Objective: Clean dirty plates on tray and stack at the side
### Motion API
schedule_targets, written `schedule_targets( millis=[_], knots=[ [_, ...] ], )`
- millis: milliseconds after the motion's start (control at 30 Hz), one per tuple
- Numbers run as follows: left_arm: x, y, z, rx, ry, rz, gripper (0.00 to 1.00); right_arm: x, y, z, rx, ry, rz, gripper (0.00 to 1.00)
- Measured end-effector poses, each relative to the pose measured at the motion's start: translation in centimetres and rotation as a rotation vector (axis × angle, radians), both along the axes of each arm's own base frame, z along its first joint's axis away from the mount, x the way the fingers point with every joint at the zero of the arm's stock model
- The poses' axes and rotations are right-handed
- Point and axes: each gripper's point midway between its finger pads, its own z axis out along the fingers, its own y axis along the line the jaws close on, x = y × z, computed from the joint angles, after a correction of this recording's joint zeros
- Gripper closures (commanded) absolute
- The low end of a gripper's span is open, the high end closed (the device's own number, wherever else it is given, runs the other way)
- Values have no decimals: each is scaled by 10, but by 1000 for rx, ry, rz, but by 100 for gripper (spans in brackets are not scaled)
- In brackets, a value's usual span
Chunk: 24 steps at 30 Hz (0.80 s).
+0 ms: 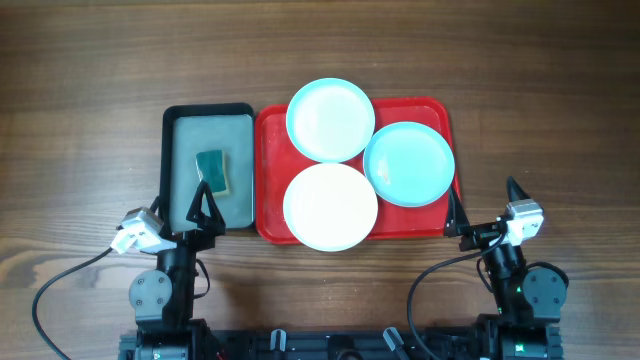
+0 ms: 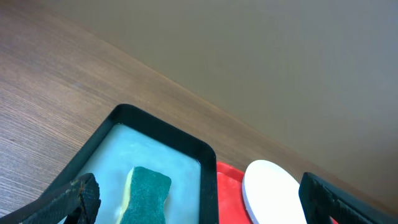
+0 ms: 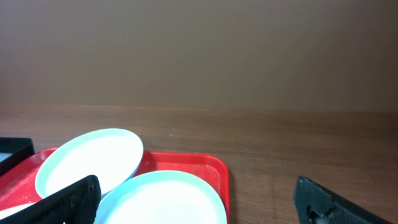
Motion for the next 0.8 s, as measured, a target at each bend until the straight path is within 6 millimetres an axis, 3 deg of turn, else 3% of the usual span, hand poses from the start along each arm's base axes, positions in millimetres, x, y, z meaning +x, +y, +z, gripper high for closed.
schedule_targets(
  millis=[67,133,800],
  knots=[
    [0,0,0,0,0,0,0,2,0,-3,25,20,0,0],
    [0,0,0,0,0,0,0,5,0,-22,73,109,-3,0],
    [0,0,0,0,0,0,0,5,0,-23,108,116,-4,0]
  ],
)
